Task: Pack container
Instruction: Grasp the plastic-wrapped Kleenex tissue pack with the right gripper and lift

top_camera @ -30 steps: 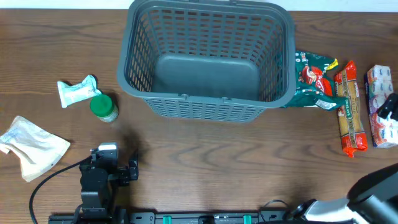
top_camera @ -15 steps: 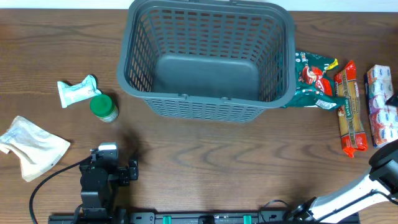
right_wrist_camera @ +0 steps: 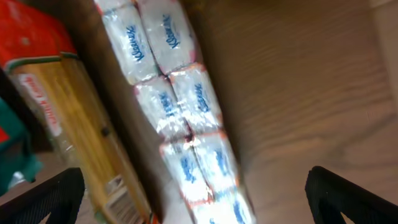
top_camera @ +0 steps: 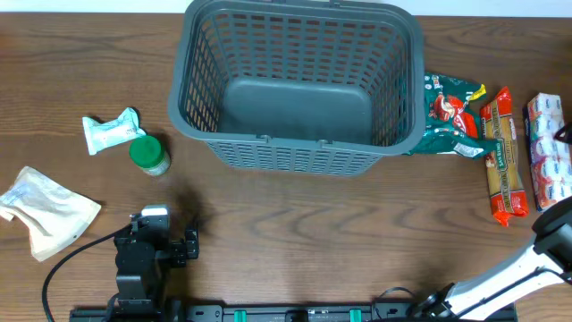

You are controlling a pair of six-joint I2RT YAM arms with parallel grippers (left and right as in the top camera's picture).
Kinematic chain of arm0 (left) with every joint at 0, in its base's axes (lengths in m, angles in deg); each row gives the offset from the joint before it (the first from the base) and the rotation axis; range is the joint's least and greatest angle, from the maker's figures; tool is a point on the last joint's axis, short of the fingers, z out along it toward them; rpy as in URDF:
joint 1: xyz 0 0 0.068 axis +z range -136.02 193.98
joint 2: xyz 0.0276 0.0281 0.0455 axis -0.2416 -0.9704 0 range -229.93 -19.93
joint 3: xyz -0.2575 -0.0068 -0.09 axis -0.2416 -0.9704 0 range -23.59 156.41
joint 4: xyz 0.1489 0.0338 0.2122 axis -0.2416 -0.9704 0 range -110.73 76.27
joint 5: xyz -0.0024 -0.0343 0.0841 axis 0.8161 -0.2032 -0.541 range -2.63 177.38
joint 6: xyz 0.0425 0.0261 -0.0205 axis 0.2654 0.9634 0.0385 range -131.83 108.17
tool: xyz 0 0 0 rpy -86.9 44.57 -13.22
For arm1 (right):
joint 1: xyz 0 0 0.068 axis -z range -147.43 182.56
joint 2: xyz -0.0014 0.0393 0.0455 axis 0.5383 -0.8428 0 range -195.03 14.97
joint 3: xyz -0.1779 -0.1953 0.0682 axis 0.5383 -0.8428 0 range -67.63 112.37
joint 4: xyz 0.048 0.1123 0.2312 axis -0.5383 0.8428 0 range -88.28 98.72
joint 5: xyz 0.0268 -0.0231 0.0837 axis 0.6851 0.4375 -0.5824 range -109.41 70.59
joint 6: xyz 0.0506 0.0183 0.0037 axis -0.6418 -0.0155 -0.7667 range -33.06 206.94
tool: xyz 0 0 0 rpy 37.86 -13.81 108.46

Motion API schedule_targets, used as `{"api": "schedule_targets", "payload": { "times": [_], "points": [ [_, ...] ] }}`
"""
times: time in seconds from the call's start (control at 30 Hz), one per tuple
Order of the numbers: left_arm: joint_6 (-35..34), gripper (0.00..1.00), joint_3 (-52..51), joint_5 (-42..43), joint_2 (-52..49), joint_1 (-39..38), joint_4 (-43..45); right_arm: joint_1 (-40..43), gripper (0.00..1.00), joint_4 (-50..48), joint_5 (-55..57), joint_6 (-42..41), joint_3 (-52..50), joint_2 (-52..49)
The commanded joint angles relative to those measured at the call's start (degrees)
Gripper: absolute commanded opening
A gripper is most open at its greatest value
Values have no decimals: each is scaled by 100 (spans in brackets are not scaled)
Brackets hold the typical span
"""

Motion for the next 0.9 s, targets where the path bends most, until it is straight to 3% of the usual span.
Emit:
{"api": "schedule_targets", "payload": {
  "times": [0.0,0.53,0.6,0.67,0.77,0.8,0.83,0.87],
  "points": [
    [37,99,-48,-129,35,35,0,9,99,-94,-205,258,79,-286],
    [37,99,-48,-129,35,35,2,-57,98,-205,-459,212,76,-1421],
    [37,99,-48,-129,35,35,0,-66,87,-216,-492,210,76,-1482],
    [37,99,-48,-129,35,35,0,-68,66,-240,-496,186,76,-1517],
    [37,99,-48,-129,35,35,0,-66,52,-260,-496,120,76,-1532],
    [37,98,-48,-129,35,35,0,-66,42,-262,-494,118,76,-1532],
    [37,99,-48,-129,35,35,0,-66,10,-251,-492,120,76,-1532],
    [37,99,-48,-129,35,35,2,-66,1,-234,-492,114,76,-1532]
  ]
}}
